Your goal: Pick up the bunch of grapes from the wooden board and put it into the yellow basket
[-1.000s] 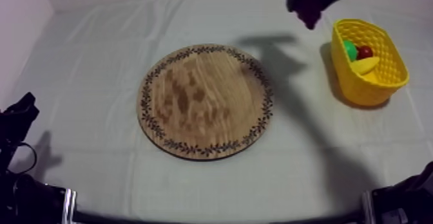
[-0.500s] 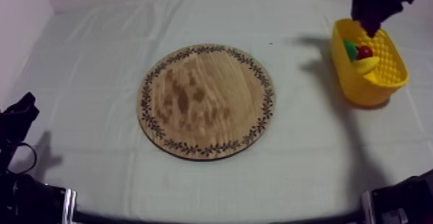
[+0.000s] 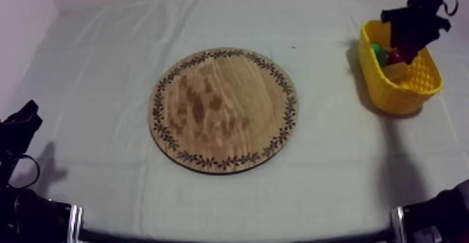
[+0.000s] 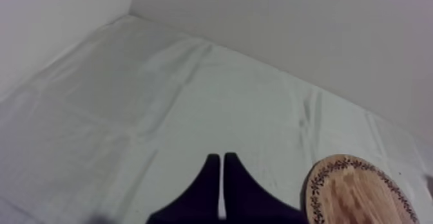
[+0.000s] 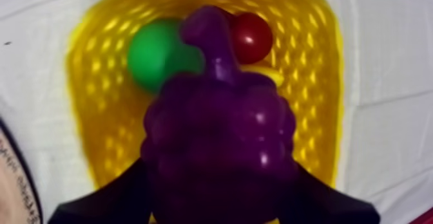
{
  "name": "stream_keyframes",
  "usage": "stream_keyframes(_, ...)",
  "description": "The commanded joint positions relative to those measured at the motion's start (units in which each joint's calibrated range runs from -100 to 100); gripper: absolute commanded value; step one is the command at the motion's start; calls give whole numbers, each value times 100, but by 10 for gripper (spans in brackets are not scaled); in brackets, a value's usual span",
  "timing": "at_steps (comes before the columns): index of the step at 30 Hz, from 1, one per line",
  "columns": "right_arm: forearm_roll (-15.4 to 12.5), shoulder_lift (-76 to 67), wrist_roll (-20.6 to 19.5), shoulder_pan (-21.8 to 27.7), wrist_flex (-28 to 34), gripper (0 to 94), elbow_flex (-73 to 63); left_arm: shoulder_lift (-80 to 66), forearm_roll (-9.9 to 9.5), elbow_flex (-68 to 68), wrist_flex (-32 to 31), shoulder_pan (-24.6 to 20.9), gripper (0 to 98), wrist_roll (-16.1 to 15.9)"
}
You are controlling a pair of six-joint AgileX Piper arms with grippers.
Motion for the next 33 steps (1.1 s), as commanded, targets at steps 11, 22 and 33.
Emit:
stream_keyframes(11,-36,989,291,45,27,786,-557,1,3,-4,0,2,0,0)
stream_keyframes(22,-382,-447,474,111,-576,610,203,1,3,-4,0,2,0,2)
stream_keyframes(33,-702,-3277,468,238,-2213,382,2792,1,3,-4,0,2,0,2)
